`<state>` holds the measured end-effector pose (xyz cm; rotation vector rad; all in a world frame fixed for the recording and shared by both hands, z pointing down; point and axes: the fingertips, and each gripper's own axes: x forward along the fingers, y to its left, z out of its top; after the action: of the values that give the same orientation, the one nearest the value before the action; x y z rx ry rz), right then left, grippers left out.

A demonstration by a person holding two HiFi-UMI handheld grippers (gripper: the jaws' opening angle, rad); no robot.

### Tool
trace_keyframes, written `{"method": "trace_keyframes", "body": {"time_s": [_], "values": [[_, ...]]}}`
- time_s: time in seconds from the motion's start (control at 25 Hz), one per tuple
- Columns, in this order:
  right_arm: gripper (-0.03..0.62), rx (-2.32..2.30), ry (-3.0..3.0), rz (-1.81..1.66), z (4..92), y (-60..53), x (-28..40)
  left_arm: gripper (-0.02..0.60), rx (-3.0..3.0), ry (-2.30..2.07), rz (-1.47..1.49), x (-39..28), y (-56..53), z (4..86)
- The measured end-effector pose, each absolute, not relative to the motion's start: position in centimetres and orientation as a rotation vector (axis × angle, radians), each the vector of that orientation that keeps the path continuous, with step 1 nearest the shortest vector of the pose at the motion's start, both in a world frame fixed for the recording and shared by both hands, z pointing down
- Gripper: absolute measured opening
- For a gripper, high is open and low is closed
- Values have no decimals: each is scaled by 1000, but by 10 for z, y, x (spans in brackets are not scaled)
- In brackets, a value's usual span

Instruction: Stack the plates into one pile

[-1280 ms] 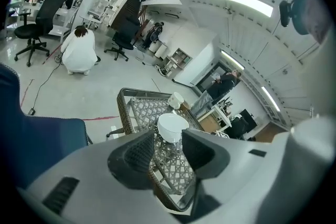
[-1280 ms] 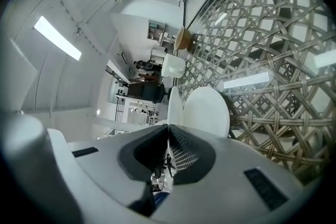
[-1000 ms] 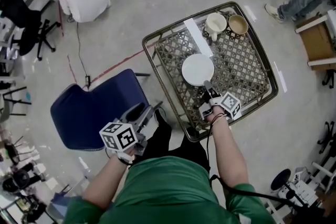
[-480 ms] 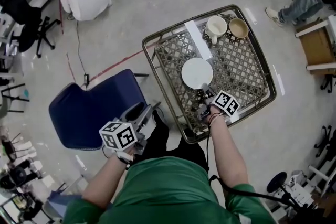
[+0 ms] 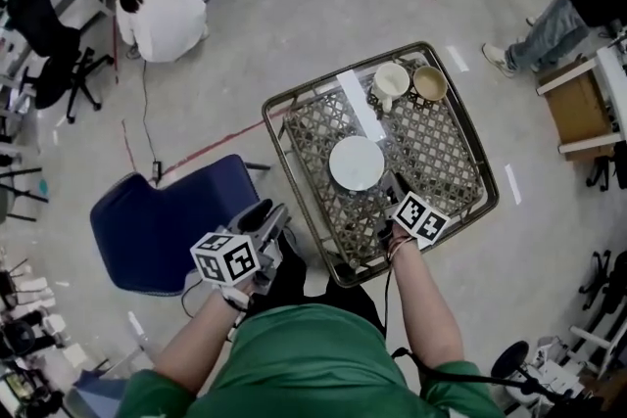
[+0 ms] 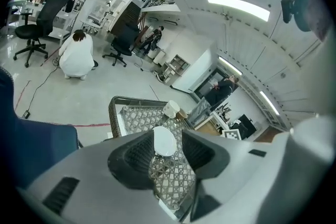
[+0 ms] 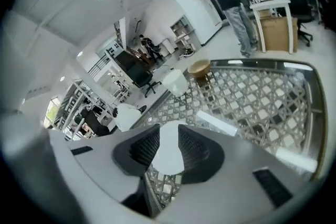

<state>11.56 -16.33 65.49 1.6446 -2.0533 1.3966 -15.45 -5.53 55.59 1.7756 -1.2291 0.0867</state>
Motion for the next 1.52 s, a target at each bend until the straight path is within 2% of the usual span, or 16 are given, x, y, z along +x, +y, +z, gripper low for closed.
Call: {"method": "trace_keyframes", "body": {"time_s": [0.2,0.32,0.6,1.12,1.52], "values": [[91,1550,-2248,1074,582,-187,108,173,1855,-1269,34,-150,-84,529],[55,1474,-2350,794,531,-191,99,135,1916,-1314,19,-150,-95,508],[48,1395,-2531,303,413,-179,79,73,2194,-1432,38,-138,-114,428],[48,1462,-2685,-262,254,-139,74,71,2625,-1611,-79,-103,-120,262],[48,1492,-2742,-402,212,-124,80,71,2737,-1679,-113,-85,-104,221]]}}
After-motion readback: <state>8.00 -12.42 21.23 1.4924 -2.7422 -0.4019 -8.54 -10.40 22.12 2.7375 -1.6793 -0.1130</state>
